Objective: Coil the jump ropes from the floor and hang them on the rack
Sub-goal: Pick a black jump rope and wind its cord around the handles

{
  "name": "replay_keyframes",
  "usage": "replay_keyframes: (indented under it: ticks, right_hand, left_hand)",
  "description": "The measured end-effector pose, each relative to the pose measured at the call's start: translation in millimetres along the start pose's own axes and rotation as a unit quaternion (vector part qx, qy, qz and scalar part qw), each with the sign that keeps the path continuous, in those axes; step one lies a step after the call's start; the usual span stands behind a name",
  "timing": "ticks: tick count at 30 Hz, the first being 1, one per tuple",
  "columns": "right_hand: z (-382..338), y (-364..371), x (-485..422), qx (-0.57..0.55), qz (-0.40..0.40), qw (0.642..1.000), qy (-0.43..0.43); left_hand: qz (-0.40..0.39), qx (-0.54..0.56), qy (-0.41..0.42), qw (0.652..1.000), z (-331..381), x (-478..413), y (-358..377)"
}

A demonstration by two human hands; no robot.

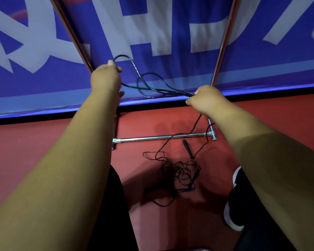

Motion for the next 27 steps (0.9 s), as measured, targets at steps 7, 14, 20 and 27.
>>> replay_keyframes:
  ticks: [7, 14, 20, 27]
  right_hand:
    - [-9, -1, 11, -0.11, -0.01, 0.994, 0.005]
    - [-27, 7, 20, -0.132, -0.044, 0.99, -0.008]
    - [-25, 13, 18, -0.125, -0.056, 0.991, -0.003]
    - [-4, 12, 14, -0.22, -0.006, 0.973, 0.074]
  left_hand:
    - [0.143, -0.088, 0.008, 0.986, 6, -8, -9]
    - [-0.226, -0.441, 0.166, 0.852, -39, 57, 67]
    - [-0.207, -0.477, 0.153, 0.84, -49, 53, 73]
    - [0.19, -0.41, 0.112, 0.885, -15, 16, 32]
Point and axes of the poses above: each hand's wrist, its own x-axis away from the middle knuckle, its own y-axis out of the palm, z = x × y, the point moved 5 cm from there along -x, towards the middle knuckle, and after that the axes turned 14 degrees about -y, right-handed, at the moved point
